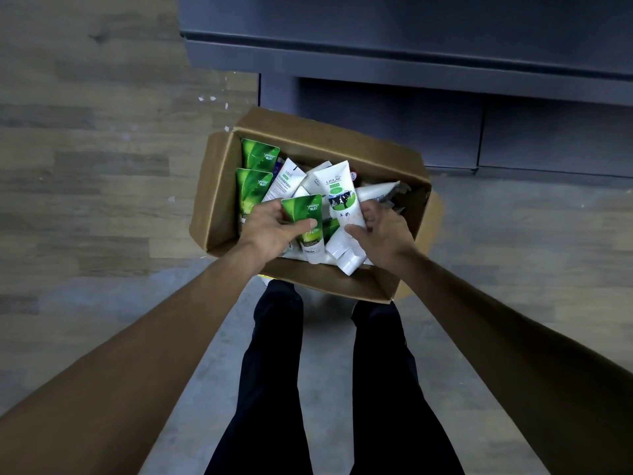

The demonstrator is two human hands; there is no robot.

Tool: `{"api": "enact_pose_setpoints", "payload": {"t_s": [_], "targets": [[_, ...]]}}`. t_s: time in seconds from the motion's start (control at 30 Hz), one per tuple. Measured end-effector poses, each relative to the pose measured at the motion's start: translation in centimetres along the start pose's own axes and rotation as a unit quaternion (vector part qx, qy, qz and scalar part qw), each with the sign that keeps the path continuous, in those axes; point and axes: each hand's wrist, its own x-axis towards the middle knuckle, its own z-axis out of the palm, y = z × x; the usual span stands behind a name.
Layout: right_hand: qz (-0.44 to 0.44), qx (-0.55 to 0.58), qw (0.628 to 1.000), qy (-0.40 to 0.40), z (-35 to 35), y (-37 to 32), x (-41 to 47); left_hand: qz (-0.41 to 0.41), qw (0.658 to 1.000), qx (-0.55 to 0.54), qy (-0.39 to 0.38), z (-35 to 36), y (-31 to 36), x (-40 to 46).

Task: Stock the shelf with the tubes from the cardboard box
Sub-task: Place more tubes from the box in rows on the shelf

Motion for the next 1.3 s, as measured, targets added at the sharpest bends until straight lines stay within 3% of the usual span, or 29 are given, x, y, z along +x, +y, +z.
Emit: {"api": "enact_pose_setpoints", "payload": {"t_s": [0.2, 0.37, 0.5, 0.77, 1.3], "targets": [[0.000, 0.046, 0.999, -0.001, 0.1, 0.5, 0.2, 0.001, 0.998, 0.058, 0.013, 1.9, -0.5, 1.6], [-0.003, 0.057, 0.998, -0.001, 0.1, 0.5, 0.1, -0.023, 0.983, 0.178, 0.037, 2.8, 0.1, 2.1], [0.019, 0.114, 0.993, 0.013, 0.4, 0.4, -0.2, 0.023, 0.970, 0.224, 0.088, 3.0, -0.3, 1.3], [0.036, 0.200, 0.979, 0.034, -2.9, -2.1, -2.8, 0.062, 0.985, 0.127, 0.094, 1.3, 2.6, -3.4], [-0.077, 0.210, 0.972, 0.074, -16.3, -11.3, -11.2, 0.164, 0.983, 0.047, 0.073, -3.8, 15.8, -13.8]]}}
